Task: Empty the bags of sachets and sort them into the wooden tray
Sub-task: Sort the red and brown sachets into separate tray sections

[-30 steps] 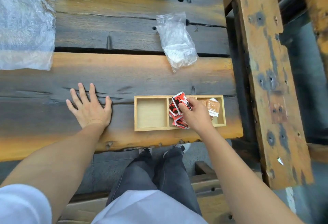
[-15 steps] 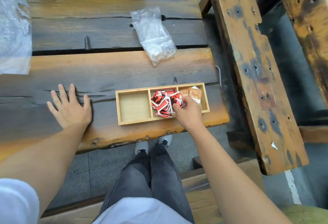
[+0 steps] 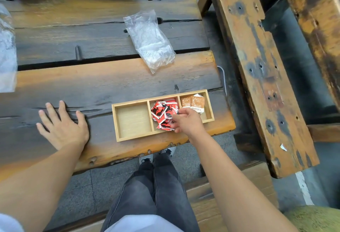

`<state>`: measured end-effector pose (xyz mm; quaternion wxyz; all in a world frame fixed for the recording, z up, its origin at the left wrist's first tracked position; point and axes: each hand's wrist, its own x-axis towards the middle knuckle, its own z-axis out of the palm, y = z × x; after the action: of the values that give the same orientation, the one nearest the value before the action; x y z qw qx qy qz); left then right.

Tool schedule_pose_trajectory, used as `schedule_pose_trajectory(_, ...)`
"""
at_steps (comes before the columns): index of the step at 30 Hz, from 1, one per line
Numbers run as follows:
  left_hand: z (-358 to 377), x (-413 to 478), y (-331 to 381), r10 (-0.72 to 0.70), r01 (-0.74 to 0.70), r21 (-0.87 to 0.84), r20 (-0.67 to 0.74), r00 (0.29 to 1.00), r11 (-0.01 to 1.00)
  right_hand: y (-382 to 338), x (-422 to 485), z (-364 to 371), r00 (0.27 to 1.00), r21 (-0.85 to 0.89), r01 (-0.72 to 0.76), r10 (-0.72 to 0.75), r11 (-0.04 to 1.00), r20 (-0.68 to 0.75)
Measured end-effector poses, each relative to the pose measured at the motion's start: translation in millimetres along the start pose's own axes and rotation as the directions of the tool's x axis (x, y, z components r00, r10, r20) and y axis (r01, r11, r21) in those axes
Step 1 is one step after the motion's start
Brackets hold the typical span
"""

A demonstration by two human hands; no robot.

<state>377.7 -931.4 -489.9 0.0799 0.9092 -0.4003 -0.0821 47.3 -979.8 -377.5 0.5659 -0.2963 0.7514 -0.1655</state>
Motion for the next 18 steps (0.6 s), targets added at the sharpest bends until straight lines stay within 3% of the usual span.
schedule_pose_trajectory(7,2.4,0.5,-0.7,0.001,-0.001,-0.007,-0.028,1.0,1.0,-0.7,4.4,-8.2,0.994,-0.185,0.026,-0.045,0.982,-0.098)
schedule_pose_trajectory(13,2.0,0.1,-1.2,0.001,-0.001,-0.009,-0.01,1.0,1.0,-7.0,5.7,-20.1,0.994,-0.227,0.035,-0.059,0.973,-0.097)
schedule_pose_trajectory(18,-2.2,2.4,-0.2,0.003,-0.006,0.025,0.093,0.996,1.0,-14.5,0.6,-32.5,0.994,-0.252,0.037,-0.061,0.967,-0.089)
